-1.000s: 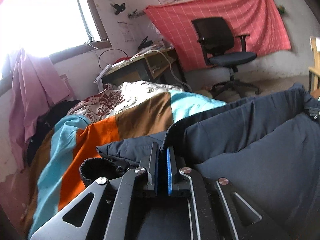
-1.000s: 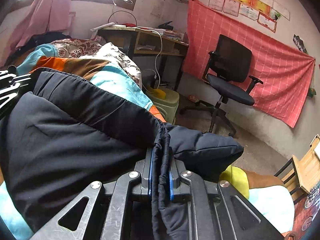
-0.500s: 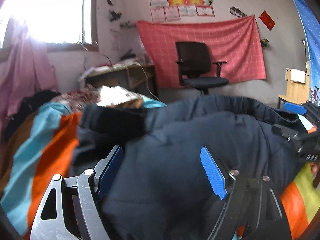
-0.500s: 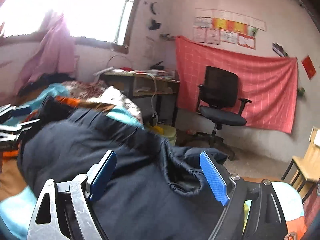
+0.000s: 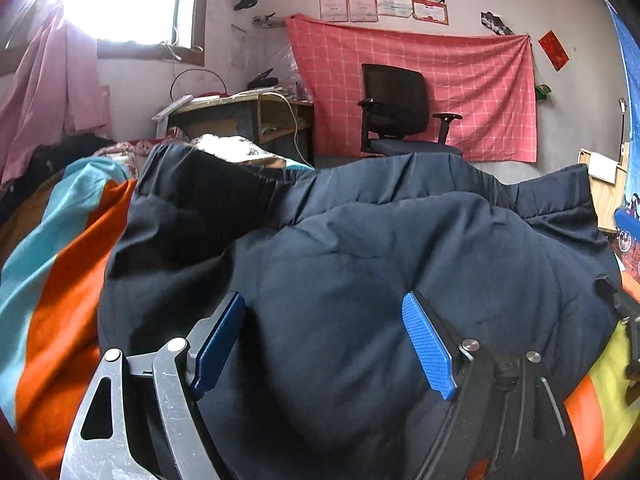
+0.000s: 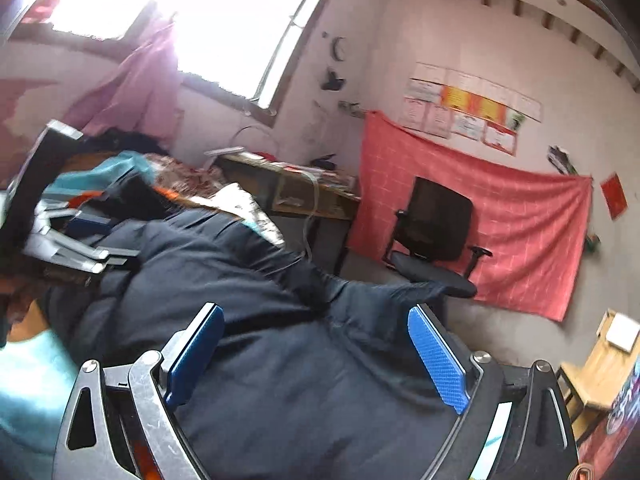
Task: Fold large clothes
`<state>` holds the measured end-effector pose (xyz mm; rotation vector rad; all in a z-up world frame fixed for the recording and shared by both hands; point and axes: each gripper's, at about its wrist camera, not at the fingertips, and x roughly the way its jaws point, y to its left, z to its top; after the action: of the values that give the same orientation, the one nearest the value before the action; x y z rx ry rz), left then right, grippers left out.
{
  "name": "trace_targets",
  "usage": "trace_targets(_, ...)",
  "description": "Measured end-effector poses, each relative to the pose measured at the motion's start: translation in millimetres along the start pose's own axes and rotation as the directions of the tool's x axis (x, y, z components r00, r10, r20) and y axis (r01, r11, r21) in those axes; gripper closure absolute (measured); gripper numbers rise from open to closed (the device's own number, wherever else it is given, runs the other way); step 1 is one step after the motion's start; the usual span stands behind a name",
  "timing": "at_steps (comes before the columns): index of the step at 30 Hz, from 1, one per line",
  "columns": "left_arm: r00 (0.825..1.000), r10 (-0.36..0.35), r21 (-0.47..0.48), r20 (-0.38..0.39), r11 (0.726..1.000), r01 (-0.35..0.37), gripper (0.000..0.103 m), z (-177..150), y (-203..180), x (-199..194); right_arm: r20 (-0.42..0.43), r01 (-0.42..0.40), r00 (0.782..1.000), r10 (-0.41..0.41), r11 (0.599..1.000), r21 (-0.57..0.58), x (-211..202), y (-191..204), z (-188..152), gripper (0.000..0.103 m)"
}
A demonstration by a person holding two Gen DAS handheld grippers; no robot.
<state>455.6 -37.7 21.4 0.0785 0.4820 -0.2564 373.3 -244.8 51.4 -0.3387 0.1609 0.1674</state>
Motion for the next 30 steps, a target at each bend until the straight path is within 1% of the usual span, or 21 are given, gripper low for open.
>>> trace_targets(2, 1.0, 0.002, 0.006, 0.0, 1.0, -0.002, 0.023, -3, 1, 0, -0.031, -0.013, 0.999, 0.012, 1.0, -0.011, 6, 3, -7, 0.009)
trace_targets(4, 1.0, 0.007, 0.015, 0.002, 1.0, -0.007, 0.021, -1, 1, 1, -0.083, -0.035, 0.996, 0.036, 0.999, 0.014, 21, 1, -12, 0.009)
trace_targets(6, 1.0, 0.018, 0.018, 0.008, 1.0, -0.018, 0.02, 3, 2, 4, -0.139, -0.03, 0.99, 0.034, 0.999, 0.033, 44, -2, -13, 0.009)
trace_targets(9, 0.999, 0.042, 0.019, 0.021, 0.999, -0.042, 0.02, 8, 2, 11, -0.189, -0.041, 0.981, 0.047, 0.998, 0.04, 79, -8, -10, 0.009)
trace_targets(11, 0.997, 0.068, 0.01, 0.022, 0.998, -0.068, 0.017, 12, 7, 21, -0.204, -0.038, 0.978, 0.045, 0.999, 0.036, 99, -9, -4, 0.009)
trace_targets(14, 0.994, 0.104, -0.03, 0.032, 0.994, -0.103, 0.015, 19, 19, 32, -0.232, -0.027, 0.972, 0.033, 0.999, 0.026, 127, -11, 6, 0.009)
trace_targets(17, 0.989, 0.142, -0.08, 0.036, 0.987, -0.139, 0.015, 27, 37, 44, -0.266, 0.004, 0.964, 0.004, 1.0, 0.029, 155, -17, 12, 0.009)
trace_targets(19, 0.985, 0.169, -0.122, 0.025, 0.979, -0.164, 0.015, 30, 53, 52, -0.28, 0.035, 0.96, -0.021, 0.998, 0.045, 170, -24, 13, 0.009)
trace_targets(22, 0.983, 0.184, -0.191, -0.003, 0.965, -0.181, 0.015, 25, 74, 63, -0.305, 0.048, 0.952, -0.023, 0.996, 0.073, 191, -33, 14, 0.009)
trace_targets(24, 0.986, 0.167, -0.24, -0.009, 0.957, -0.164, 0.015, 19, 85, 67, -0.331, 0.033, 0.944, 0.004, 0.994, 0.106, 202, -39, 11, 0.006)
trace_targets(26, 0.99, 0.137, -0.275, -0.009, 0.952, -0.135, 0.015, 15, 94, 70, -0.359, 0.003, 0.932, 0.059, 0.985, 0.17, 213, -47, 4, 0.001)
trace_targets(27, 0.992, 0.125, -0.284, -0.012, 0.951, -0.123, 0.015, 15, 96, 71, -0.373, -0.017, 0.922, 0.101, 0.975, 0.221, 220, -54, -2, 0.001)
trace_targets(30, 0.994, 0.107, -0.296, -0.007, 0.949, -0.104, 0.014, 14, 99, 73, -0.386, -0.065, 0.902, 0.192, 0.946, 0.319, 227, -62, -13, 0.001)
